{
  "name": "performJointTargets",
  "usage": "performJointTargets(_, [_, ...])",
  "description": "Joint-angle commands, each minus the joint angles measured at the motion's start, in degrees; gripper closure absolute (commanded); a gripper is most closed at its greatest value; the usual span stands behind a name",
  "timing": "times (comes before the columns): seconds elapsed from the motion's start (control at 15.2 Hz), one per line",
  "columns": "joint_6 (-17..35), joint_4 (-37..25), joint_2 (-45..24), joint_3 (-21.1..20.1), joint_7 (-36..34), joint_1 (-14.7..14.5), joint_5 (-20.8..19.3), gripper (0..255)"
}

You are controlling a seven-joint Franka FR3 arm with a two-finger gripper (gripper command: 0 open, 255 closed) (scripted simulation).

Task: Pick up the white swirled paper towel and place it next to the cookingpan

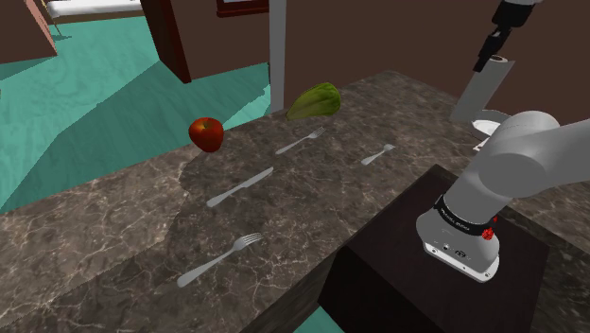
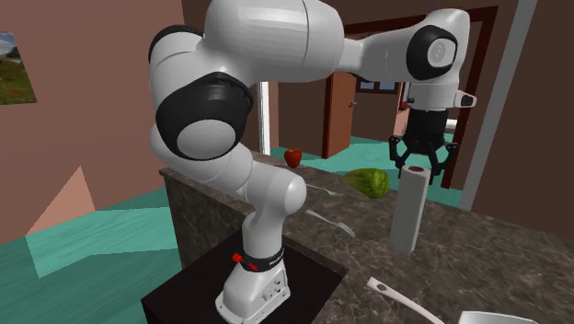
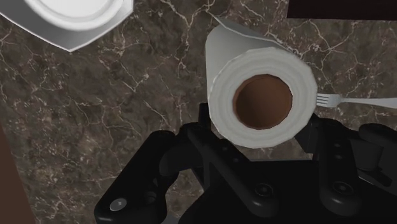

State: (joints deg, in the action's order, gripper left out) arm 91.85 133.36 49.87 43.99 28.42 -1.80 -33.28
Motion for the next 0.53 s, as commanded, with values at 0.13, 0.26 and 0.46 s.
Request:
performJointTargets(0.13, [2.55,2.96,0.53,1.33,-0.38,0.49,-1.25,255])
performJointTargets(0.26, [3.89,4.32,0.63,2.1,-0.58,0.64,-1.89,255])
performJointTargets(0.46, [5.93,6.28,0.66,3.33,-0.88,0.83,-2.89,255])
